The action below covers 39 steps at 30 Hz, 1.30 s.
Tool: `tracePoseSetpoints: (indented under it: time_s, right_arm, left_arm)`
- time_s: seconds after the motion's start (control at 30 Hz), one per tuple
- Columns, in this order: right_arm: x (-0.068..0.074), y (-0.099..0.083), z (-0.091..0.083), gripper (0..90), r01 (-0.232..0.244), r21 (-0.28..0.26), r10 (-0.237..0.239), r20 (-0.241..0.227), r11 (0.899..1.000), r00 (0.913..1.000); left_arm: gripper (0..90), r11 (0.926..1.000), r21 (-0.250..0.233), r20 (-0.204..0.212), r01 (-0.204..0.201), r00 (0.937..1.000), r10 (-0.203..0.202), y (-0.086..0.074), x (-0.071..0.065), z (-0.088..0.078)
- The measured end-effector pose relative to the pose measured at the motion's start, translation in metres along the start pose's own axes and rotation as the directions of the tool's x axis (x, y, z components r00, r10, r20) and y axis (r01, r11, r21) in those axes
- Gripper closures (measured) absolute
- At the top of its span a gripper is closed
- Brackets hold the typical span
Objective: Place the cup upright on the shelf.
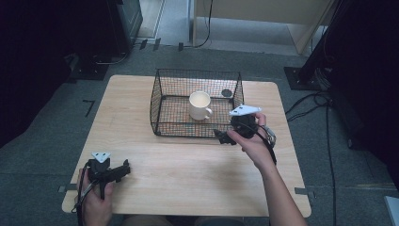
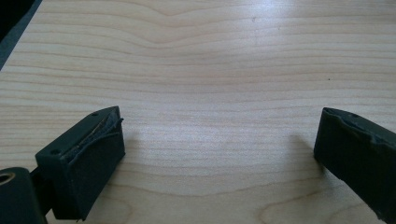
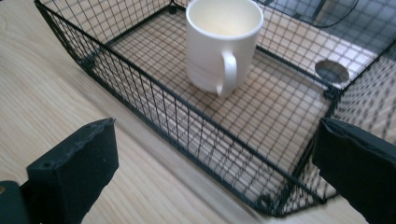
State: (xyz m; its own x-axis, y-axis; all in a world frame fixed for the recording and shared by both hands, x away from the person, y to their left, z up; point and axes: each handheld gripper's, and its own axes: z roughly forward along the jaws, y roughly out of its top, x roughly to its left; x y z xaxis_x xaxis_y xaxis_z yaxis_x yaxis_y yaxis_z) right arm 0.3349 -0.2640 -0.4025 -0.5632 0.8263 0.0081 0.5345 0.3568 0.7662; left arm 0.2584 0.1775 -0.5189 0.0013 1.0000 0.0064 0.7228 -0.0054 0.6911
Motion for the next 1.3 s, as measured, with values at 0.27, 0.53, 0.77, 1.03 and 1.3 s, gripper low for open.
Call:
tracePoseSetpoints:
  time_s: [0.27,0.53,0.77,1.03,1.3]
  right_arm:
    - [-0.005,-0.024,-0.012,0.0,-0.04,-0.013,0.04,0.011,0.999,0.9991]
    - [-0.013,-0.047,-0.023,0.0,-0.064,-0.026,0.064,0.037,0.998,0.9972]
    - [-0.021,-0.067,-0.031,0.0,-0.089,-0.023,0.09,0.065,0.996,0.9938]
    - [-0.029,-0.088,-0.037,0.0,-0.115,-0.016,0.116,0.095,0.993,0.9886]
    - [-0.039,-0.119,-0.044,0.0,-0.162,0.001,0.16,0.146,0.987,0.9762]
  left_arm:
    - [1.9,1.0,-0.004,0.0,0.003,1.0,-0.003,0.0,0.0,0.0]
    - [1.8,1.0,-0.001,0.0,0.0,1.0,0.0,0.0,0.0,0.0]
    - [1.9,1.0,-0.001,0.0,0.0,1.0,0.0,0.0,0.0,0.0]
    - [1.8,1.0,0.001,0.0,-0.003,1.0,0.003,0.0,0.0,0.0]
    - [1.9,1.0,0.001,0.0,-0.003,1.0,0.003,0.0,0.0,0.0]
